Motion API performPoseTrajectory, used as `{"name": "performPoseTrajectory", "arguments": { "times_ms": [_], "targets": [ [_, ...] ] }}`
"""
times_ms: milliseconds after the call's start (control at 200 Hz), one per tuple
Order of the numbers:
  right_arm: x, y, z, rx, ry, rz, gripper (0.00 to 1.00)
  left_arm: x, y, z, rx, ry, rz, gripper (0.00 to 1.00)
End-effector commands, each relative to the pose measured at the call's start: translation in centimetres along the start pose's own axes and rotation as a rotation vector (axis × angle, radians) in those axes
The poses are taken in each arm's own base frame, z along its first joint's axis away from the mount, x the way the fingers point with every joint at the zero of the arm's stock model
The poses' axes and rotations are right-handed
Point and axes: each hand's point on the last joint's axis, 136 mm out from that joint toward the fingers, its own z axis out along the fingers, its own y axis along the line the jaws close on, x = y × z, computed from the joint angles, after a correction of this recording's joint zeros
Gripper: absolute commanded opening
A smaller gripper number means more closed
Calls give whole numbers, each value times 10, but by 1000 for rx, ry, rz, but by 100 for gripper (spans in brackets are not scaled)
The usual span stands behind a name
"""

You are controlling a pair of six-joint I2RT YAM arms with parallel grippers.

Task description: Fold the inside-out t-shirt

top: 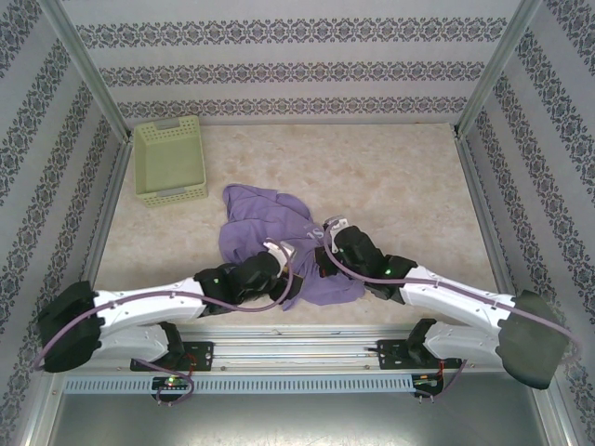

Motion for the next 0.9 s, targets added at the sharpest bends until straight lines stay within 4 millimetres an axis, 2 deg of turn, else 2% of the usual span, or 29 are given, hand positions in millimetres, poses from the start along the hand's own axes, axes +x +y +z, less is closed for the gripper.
{"name": "performPoseTrajectory", "arguments": {
  "times_ms": [0, 225, 315, 465, 585, 649, 724, 784, 894],
  "targets": [
    [-3, 14, -5, -66, -31, -39, 0, 7, 14, 7, -77, 47, 25, 44],
    [3, 12, -8, -77, -28, -69, 2, 6, 28, 21, -100, 60, -22, 27],
    [4, -2, -5, 0, -26, -57, 3, 7, 27, 26, -86, 66, -31, 18],
    [5, -34, 0, 132, -5, 26, 5, 9, 15, 30, -10, 73, -37, 9],
    [5, -48, -1, 205, 0, 54, 24, 8, -1, 28, 90, 57, -49, 5],
    [5, -54, -6, 247, 9, 69, 41, 8, -8, 28, 132, 53, -63, 3],
    [8, -54, -15, 267, 13, 81, 51, 8, -12, 29, 160, 42, -81, 0],
    [11, -51, -24, 273, 0, 89, 56, 8, -13, 30, 173, 38, -94, 0],
    [20, -29, -33, 191, -17, 121, 57, 6, -19, 29, 219, 10, -117, 0]
  ]
}}
